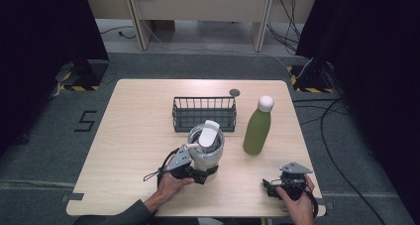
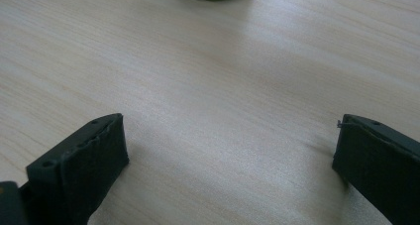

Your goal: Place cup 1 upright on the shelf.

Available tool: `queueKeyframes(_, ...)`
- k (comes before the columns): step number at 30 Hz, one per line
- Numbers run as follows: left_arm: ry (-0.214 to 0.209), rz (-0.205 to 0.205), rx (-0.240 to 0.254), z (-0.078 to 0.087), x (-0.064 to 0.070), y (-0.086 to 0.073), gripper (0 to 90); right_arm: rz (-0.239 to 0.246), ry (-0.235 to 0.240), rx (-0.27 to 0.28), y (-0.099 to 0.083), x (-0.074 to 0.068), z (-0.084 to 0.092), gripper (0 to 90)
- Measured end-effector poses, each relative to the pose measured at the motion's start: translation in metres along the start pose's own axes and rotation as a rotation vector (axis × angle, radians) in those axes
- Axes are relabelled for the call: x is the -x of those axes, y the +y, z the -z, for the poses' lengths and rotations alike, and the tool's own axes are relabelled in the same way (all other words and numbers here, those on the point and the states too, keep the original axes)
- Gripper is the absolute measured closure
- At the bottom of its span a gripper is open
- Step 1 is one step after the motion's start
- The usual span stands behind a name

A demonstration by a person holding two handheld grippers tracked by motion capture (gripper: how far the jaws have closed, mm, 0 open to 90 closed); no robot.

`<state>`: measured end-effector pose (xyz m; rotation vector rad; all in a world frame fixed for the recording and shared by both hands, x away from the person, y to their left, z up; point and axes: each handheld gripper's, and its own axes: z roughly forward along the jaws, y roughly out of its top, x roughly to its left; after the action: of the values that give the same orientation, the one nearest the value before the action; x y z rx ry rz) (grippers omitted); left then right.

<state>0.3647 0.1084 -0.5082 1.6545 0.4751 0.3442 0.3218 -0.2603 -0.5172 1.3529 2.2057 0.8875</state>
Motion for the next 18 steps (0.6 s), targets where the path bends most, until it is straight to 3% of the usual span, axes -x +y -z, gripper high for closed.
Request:
queueKeyframes(10,0.010,0.006,0.011,0.004,-0.006,0.005,10.1,-0.001,0.000,0.000,0.000,0.000,0.000,0.5)
queueKeyframes(18,0.032,-0.007,0.026,0.012,-0.011,0.024,10.1,0.000,0.000,0.000,0.000,0.000,0.000,0.5)
